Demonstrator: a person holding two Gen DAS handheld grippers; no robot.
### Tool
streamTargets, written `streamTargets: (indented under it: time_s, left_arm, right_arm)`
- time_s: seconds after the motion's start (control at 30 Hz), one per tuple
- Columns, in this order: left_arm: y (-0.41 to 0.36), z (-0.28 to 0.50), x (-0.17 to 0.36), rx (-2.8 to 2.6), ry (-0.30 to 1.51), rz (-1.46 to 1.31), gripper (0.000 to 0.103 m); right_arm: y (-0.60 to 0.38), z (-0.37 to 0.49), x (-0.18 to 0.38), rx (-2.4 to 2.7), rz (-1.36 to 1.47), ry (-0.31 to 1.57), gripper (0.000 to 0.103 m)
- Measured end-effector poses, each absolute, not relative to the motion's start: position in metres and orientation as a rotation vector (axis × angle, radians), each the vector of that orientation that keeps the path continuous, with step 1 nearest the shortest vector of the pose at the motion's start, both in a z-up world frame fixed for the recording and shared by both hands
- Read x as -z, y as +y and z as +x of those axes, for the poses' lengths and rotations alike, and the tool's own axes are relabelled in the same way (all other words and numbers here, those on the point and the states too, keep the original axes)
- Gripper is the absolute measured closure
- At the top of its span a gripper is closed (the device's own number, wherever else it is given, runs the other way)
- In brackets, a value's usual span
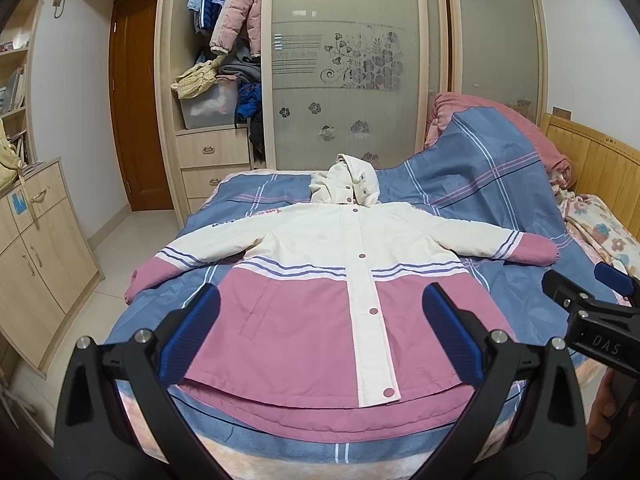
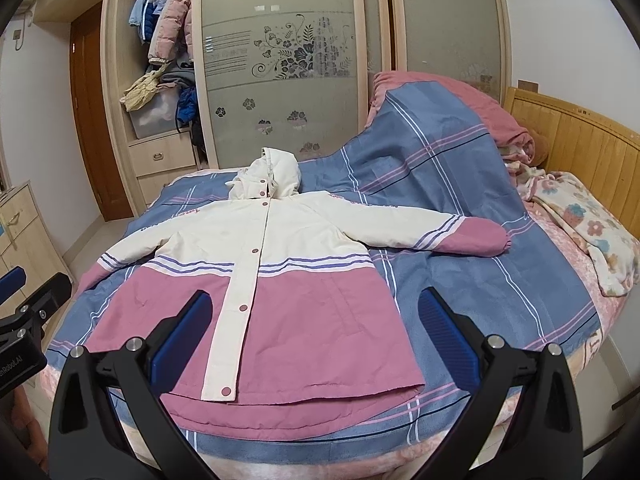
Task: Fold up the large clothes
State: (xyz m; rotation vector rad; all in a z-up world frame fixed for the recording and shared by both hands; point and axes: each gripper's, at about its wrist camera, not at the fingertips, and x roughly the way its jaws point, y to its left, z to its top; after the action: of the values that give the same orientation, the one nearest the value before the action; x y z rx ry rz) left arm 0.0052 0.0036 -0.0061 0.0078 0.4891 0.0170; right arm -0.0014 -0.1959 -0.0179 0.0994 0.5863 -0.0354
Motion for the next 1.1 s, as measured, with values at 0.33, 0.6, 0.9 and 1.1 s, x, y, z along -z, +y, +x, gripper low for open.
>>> streamTargets:
  time_s: [0.33,0.6,0.9,1.1]
  left_arm:
    - [0.0029,0.0057,0.0069,0.005,0.496,0.009,0.002]
    - [0.0053,0.0036,0.006,0.009,0.495,-0.001,0.002]
    - [0.0045,0.0041,0.007,0.023,0.503,0.01,0.002]
    - [0.0007,0.0015,0.0061,0.031,0.489,0.024,0.002]
  right_arm:
    - [-0.1968,-0.0051,0.0159,0.033,0.109,0.57,0.001]
    - [-0.1922,-0.0051,0.0159,0.032,0.096,0.571,0.001]
    - [-0.1945,-0.0058,0.0177,0.04,0.091,0.578,0.001]
    - [-0.1941,-0.005,0.0189,0.041,0.09,0.588,0.001]
